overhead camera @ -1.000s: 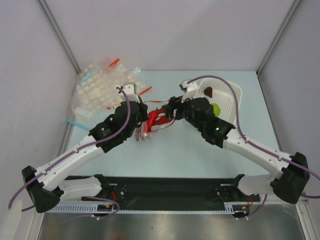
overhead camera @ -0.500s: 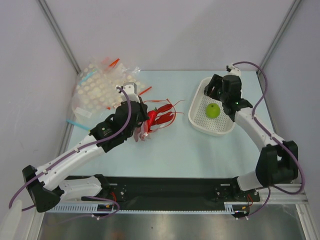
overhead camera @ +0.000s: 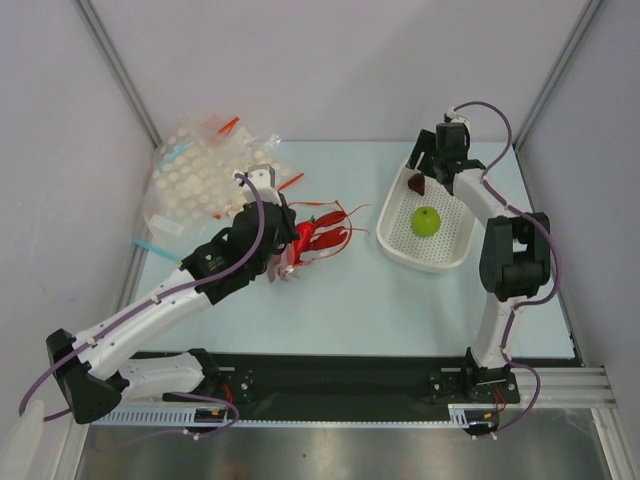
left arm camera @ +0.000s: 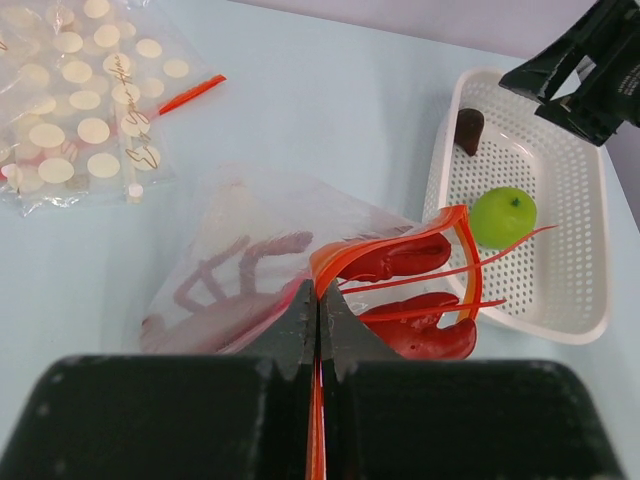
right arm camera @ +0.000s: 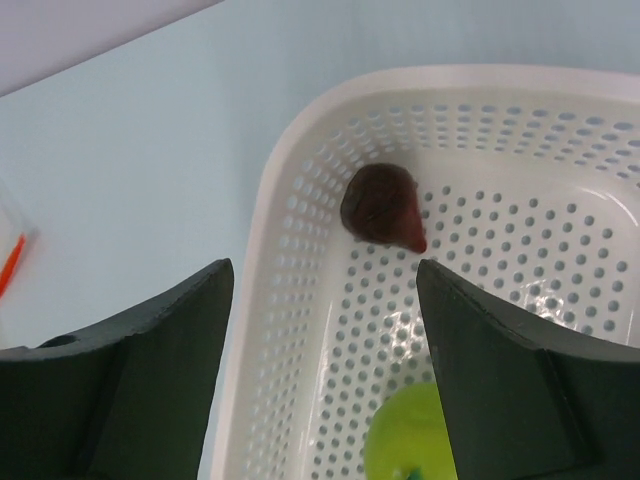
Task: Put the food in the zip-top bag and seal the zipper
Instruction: Pick up the fake fruit from the bin.
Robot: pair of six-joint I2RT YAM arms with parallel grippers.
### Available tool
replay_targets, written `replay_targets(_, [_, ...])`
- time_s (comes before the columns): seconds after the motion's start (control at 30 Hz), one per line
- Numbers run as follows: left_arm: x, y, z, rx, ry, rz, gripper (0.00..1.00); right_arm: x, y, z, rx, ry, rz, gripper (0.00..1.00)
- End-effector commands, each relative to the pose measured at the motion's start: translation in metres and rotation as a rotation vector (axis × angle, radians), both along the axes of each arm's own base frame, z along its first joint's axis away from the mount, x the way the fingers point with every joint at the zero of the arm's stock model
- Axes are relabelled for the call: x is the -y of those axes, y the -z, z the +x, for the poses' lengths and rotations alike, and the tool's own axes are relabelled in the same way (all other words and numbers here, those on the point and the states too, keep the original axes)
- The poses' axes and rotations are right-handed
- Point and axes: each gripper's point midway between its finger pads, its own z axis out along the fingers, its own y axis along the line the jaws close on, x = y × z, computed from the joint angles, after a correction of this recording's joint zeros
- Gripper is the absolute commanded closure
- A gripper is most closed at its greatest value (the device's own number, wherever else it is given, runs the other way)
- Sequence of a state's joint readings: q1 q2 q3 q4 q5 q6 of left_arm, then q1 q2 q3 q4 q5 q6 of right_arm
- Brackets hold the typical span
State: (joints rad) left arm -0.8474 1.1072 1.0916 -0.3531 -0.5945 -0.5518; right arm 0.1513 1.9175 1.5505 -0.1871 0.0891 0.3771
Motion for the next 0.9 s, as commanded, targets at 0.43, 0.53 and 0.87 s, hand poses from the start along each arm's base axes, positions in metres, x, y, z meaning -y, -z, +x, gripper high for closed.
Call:
replay_targets(0.43, [0.003, -0.010, 0.008, 0.042, -0.016, -0.041, 1.00, 0.012, 0.089, 0.039, -0.166, 0.007, -0.012, 0.20])
replay_targets(0.53, [0.003, -0.010, 0.008, 0.041, -0.014, -0.041, 1.00, 0.013, 0.094, 0.037, -0.176, 0.006, 0.002, 0.41])
replay_targets(0.87, [0.006, -0.011, 0.007, 0.041, 0.000, -0.048, 1.00, 0.015, 0.024, 0.001, -0.029, 0.014, 0.010, 0.64])
